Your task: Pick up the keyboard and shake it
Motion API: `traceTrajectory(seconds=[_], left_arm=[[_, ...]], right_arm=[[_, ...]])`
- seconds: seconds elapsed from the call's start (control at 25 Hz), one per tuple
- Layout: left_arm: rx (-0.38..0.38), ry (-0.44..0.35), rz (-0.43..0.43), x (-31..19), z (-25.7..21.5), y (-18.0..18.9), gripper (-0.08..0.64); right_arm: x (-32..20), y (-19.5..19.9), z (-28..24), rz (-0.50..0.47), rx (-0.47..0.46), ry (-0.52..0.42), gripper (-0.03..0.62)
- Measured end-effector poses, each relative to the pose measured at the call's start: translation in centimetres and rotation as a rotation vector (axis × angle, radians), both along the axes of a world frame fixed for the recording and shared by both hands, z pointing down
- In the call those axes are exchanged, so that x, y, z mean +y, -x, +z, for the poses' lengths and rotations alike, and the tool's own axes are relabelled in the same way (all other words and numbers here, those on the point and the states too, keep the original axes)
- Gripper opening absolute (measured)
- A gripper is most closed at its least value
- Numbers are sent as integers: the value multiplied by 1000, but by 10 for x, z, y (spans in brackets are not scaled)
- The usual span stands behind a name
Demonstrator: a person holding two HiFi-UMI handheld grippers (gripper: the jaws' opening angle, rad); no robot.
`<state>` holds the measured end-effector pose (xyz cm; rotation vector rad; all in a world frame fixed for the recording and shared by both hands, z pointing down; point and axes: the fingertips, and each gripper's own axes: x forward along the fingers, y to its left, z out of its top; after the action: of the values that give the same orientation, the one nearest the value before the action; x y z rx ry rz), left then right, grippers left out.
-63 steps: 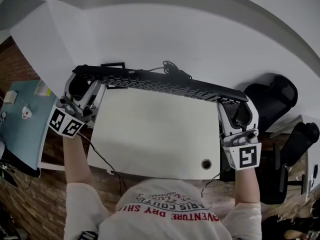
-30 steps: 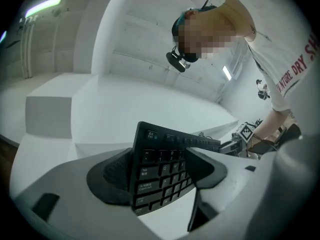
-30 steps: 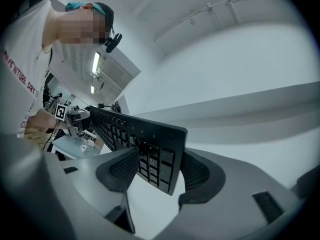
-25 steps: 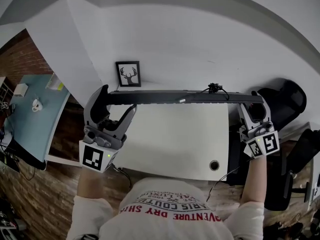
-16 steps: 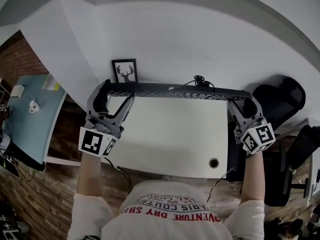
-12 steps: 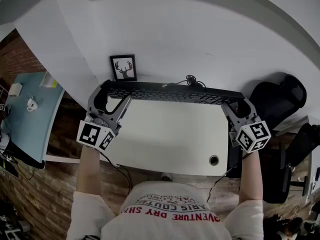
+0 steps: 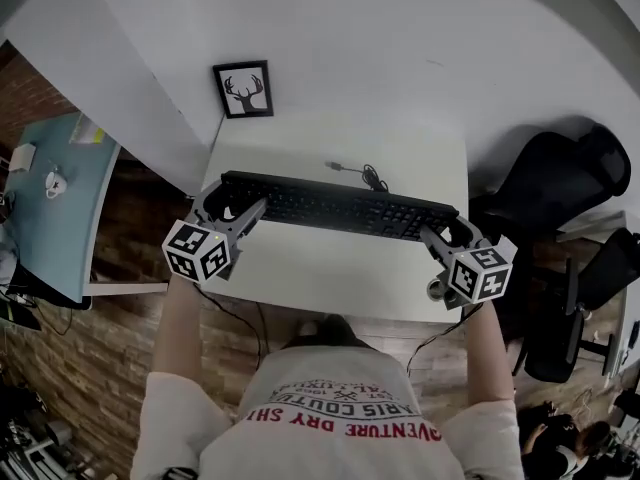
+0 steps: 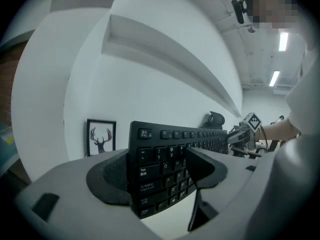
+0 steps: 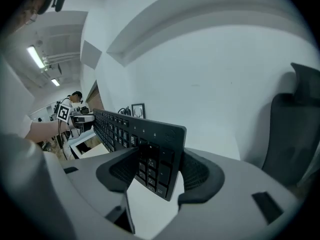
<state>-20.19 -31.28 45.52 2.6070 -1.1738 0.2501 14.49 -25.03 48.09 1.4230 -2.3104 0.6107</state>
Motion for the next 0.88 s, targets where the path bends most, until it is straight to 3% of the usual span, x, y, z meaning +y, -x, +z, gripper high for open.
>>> traceTrajectory(seconds=[0.24,0.36,0.68,0.88], left_arm=[[-45,261,12,43,96,-3,327],[-43,370,15,61,133,-4,328],[-55,528,-2,87,195,-6,328],[-54,595,-25,81,214,-5,328]], right_arm=[[55,-1,90,29,-32,240,255],[75,-1,119,33,-29,317,255],[94,-5,175,20,-48,444,255],[85,-5,188,6,-73,468,255]])
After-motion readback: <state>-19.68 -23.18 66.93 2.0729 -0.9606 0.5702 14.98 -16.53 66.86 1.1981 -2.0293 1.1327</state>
